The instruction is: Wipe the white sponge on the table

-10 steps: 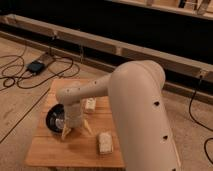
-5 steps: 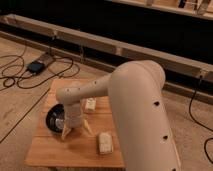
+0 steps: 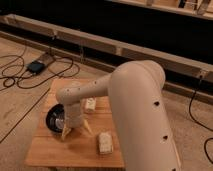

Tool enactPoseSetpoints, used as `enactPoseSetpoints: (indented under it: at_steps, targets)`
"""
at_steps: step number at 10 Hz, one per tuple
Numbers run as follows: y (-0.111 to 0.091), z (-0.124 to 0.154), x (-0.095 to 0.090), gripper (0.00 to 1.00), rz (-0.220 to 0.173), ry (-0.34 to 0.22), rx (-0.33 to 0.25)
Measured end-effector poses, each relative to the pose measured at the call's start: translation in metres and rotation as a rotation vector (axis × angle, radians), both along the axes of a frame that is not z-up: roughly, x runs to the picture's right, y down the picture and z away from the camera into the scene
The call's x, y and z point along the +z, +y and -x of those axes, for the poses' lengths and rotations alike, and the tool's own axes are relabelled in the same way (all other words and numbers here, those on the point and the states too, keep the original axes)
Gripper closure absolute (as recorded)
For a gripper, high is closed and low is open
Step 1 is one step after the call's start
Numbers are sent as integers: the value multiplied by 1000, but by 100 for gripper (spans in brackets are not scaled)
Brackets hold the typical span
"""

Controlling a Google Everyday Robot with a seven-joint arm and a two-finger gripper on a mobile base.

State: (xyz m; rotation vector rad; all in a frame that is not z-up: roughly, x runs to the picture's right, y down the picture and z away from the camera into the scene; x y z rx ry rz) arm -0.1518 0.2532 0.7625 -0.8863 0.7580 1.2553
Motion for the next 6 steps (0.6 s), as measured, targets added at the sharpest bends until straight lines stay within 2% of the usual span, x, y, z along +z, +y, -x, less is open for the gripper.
enactPoseSetpoints:
  at_steps: [6]
  targets:
    - [-1, -1, 0, 20, 0, 0, -7]
